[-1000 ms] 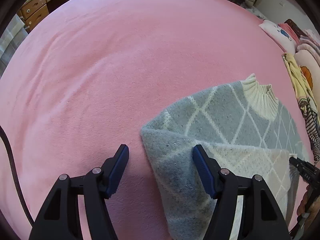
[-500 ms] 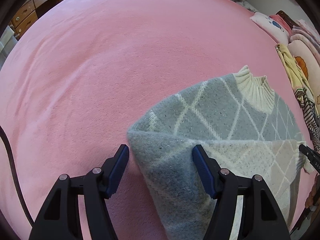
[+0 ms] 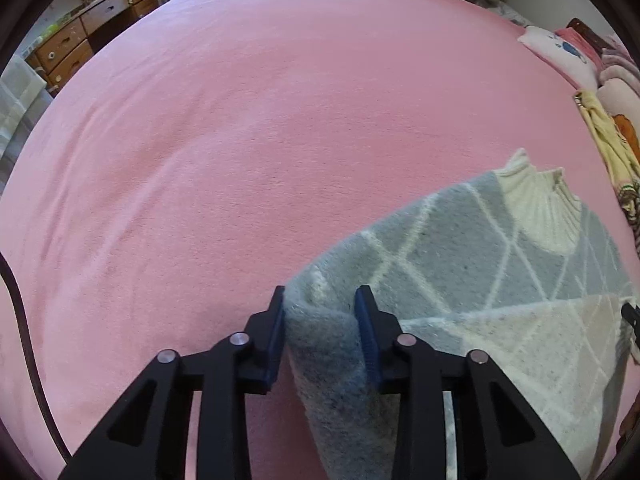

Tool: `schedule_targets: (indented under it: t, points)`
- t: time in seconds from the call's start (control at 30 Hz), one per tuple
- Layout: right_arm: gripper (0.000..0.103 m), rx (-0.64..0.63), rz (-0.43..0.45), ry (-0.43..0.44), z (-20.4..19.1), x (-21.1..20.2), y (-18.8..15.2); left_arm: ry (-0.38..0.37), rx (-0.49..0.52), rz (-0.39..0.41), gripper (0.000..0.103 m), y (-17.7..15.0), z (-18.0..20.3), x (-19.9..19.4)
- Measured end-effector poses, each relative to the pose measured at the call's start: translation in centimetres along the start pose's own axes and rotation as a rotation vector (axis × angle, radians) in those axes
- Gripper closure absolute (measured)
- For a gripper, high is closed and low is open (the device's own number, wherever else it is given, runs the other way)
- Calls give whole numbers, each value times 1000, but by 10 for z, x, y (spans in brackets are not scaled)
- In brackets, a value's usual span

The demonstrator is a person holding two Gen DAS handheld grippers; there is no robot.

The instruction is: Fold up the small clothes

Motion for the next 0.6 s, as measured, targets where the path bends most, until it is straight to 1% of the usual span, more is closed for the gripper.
schedule_targets:
  t: [0.07,0.13,0.17,0.2,0.23,0.27,0.33,0.37,0.47,0.57,0.6]
  points:
    - [87,-17,-12,-7,-3,7,-5,29,12,0,75,-1,3,1]
    - [86,-24,-20,-5,-4,9,-6,64,26,3,69,-2,9,-4]
    - [82,-25,-31,-5,-3,9,-5,81,28,7,59,-2,14,-7]
    - [79,-17,-41,-3,-1,7,-4,103,28,13,46,-3,14,-14]
    - [74,-7,-48,9,1,6,-3,114,30,23,41,-5,14,-25]
    - [69,4,-54,26,3,3,-2,117,31,35,39,-7,13,-35]
    - [62,26,-67,60,9,-4,-2,124,43,44,39,-17,14,-58]
    - [60,34,-70,73,11,-9,-3,126,47,46,39,-23,14,-69]
    - [60,45,-95,108,16,-24,-12,141,39,25,37,-56,13,-101]
    - [60,60,-116,136,19,-36,-23,152,42,-29,37,-96,14,-112]
    - [60,63,-120,142,20,-41,-27,150,44,-38,37,-106,9,-117]
Point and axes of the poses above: each gripper's, at about its wrist camera, not at the fingertips, and x roughly the way its jaws point, z to its right, y to its top, the point moved 3 cm from there along x, roughly the way its jaws point, and after that the axes turned 13 degrees about z, right-handed, at the moved point
